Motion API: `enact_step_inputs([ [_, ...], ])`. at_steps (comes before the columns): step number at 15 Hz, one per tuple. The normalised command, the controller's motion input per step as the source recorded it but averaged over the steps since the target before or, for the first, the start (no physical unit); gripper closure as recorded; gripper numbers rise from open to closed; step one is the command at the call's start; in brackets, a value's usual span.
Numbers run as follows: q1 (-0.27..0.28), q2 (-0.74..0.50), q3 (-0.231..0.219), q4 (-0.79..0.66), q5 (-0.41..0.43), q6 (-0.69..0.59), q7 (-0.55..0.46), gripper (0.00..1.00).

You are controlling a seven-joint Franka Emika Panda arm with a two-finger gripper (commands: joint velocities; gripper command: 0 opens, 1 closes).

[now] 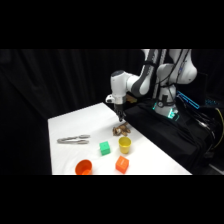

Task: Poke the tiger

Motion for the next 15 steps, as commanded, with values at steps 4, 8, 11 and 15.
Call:
enact_step_inputs([
  [4,-0.010,-0.42,0.021,0.18,0.030,-0.55,0.05,0.54],
  [8,-0.019,-0.32,0.015,0.21,0.013,-0.46,0.07,0.23],
  [11,-0.003,-0.28,0.021,0.24,0.041,-0.48,0.04,0.00],
  [15,0.010,-0.18,0.036,0.26,0.042,-0.43,0.09,0.00],
])
